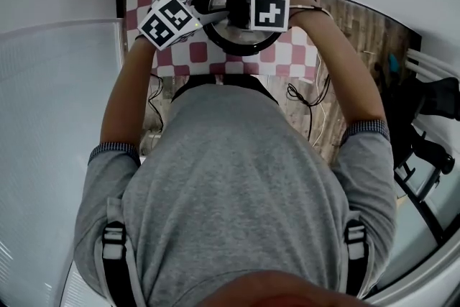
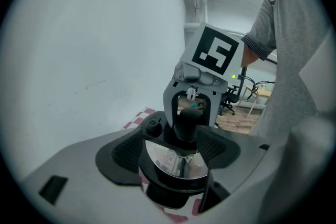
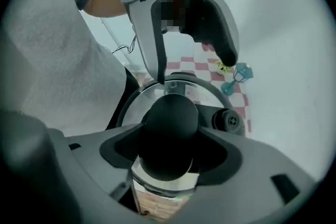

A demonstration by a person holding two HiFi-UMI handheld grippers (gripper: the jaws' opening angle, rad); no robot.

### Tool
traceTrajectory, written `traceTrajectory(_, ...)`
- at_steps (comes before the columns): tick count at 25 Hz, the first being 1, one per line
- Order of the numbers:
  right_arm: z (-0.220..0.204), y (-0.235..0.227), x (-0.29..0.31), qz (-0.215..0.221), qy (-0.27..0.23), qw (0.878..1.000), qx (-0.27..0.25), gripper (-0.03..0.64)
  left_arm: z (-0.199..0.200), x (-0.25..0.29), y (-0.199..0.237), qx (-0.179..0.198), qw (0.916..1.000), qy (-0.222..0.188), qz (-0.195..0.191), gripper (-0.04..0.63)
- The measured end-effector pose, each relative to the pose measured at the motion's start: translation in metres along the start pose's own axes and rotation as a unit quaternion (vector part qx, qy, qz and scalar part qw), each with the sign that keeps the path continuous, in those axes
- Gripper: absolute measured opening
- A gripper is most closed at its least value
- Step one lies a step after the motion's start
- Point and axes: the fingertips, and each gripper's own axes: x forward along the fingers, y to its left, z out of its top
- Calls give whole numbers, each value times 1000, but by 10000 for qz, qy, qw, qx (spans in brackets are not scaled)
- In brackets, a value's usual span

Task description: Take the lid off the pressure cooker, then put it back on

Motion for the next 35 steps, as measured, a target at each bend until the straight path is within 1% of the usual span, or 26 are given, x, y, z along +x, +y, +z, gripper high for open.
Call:
traceTrajectory(5, 0, 0, 1, -67, 0, 10000, -26, 328, -1, -2, 0, -64, 9999, 8, 131, 344)
traceTrajectory(8, 3, -5, -5, -342, 19, 9992, -229, 397, 0, -6, -4, -43, 9998, 42, 183, 344)
traceTrajectory(9, 6, -6, -9, -437, -47, 9988, -234, 400, 1, -7, -5, -38, 9998, 42, 194, 344)
traceTrajectory(12, 17, -19, -31, -887, -585, 9943, -121, 399, 3, -12, -4, -57, 9996, -15, 259, 344)
traceTrajectory(14, 24, -29, -56, -1217, -1059, 9869, 22, 399, 8, -18, -2, -68, 9993, -109, 347, 344)
traceTrajectory(16, 30, -32, -88, -1463, -1601, 9758, 290, 399, 14, -26, 0, -62, 9985, -256, 489, 344)
traceTrajectory(18, 32, -34, -124, -1817, -2186, 9573, 534, 396, 22, -34, 0, -45, 9967, -465, 664, 344)
traceTrajectory(20, 29, -30, -160, -2194, -2763, 9326, 761, 379, 31, -42, 0, -38, 9939, -676, 869, 344)
traceTrajectory(21, 27, -26, -176, -2352, -3077, 9177, 891, 370, 36, -46, -2, -43, 9923, -782, 964, 344)
traceTrajectory(23, 24, -15, -205, -2617, -3777, 8806, 1156, 351, 47, -56, -6, -58, 9879, -1059, 1131, 344)
traceTrajectory(25, 20, -3, -229, -2906, -4429, 8370, 1371, 328, 60, -68, -10, -66, 9808, -1436, 1318, 344)
traceTrajectory(27, 15, 13, -248, -3242, -4896, 7944, 1553, 303, 71, -79, -13, -99, 9722, -1788, 1507, 340)
traceTrajectory(28, 14, 21, -254, -3380, -5069, 7762, 1625, 299, 75, -84, -15, -124, 9689, -1914, 1566, 333)
traceTrajectory(29, 13, 29, -258, -3476, -5205, 7615, 1684, 296, 77, -87, -17, -144, 9665, -2001, 1602, 317)
traceTrajectory(30, 13, 37, -258, -3535, -5303, 7509, 1731, 293, 79, -90, -20, -155, 9649, -2063, 1620, 294)
traceTrajectory(31, 13, 44, -257, -3575, -5361, 7440, 1767, 287, 80, -91, -24, -155, 9637, -2111, 1626, 277)
traceTrajectory(33, 11, 56, -249, -3650, -5398, 7360, 1835, 274, 82, -93, -31, -144, 9618, -2190, 1635, 245)
traceTrajectory(35, 7, 63, -240, -3717, -5451, 7256, 1956, 228, 83, -94, -38, -156, 9595, -2275, 1654, 219)
